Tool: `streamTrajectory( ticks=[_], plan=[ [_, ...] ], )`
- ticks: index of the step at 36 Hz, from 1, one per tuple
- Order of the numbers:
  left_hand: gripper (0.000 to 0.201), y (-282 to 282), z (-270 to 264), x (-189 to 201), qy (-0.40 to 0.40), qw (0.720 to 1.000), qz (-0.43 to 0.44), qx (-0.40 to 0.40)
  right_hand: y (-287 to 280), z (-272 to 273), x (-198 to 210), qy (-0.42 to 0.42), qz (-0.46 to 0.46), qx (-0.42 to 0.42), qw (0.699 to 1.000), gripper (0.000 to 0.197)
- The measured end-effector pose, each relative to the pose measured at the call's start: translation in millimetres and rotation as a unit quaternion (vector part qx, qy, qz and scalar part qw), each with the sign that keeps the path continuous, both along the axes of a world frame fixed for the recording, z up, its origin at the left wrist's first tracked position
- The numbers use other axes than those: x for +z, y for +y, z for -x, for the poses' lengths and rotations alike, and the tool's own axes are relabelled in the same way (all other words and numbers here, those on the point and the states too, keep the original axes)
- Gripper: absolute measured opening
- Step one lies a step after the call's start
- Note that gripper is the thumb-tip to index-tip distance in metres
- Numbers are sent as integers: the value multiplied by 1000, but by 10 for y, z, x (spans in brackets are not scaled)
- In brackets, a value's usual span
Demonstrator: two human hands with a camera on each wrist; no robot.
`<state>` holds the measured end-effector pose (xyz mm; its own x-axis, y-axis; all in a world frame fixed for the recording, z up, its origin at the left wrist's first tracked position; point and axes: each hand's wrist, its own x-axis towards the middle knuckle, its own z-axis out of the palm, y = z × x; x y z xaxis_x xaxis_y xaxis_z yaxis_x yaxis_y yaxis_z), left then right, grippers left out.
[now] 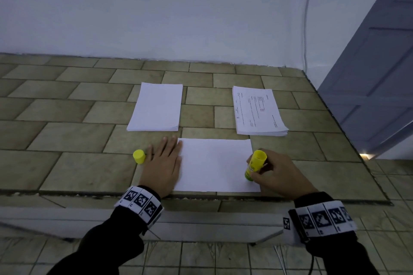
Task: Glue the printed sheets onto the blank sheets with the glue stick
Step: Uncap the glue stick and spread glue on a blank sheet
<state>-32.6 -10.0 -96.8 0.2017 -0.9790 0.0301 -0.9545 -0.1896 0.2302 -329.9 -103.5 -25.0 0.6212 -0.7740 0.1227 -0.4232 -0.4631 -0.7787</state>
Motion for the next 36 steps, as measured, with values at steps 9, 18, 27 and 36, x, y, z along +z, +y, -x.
streamTrajectory(
  ticks=[9, 18, 27, 36],
  plan=[
    [73, -3, 14, 14, 5, 1000, 11, -1, 238, -866, 72, -13, -23, 128, 991, 13],
    [70, 28, -25, 67, -5, 999, -25, -38, 373, -1334, 129, 71, -2, 195, 978, 23],
    [59, 16, -14, 32, 0, 1000, -5, -12, -11, -1589, 170, 84, 1, 160, 984, 13],
    [63, 14, -13, 37, -12, 1000, 14, -8, -258, -1688, 181, 65, -9, 105, 992, 10]
  ],
)
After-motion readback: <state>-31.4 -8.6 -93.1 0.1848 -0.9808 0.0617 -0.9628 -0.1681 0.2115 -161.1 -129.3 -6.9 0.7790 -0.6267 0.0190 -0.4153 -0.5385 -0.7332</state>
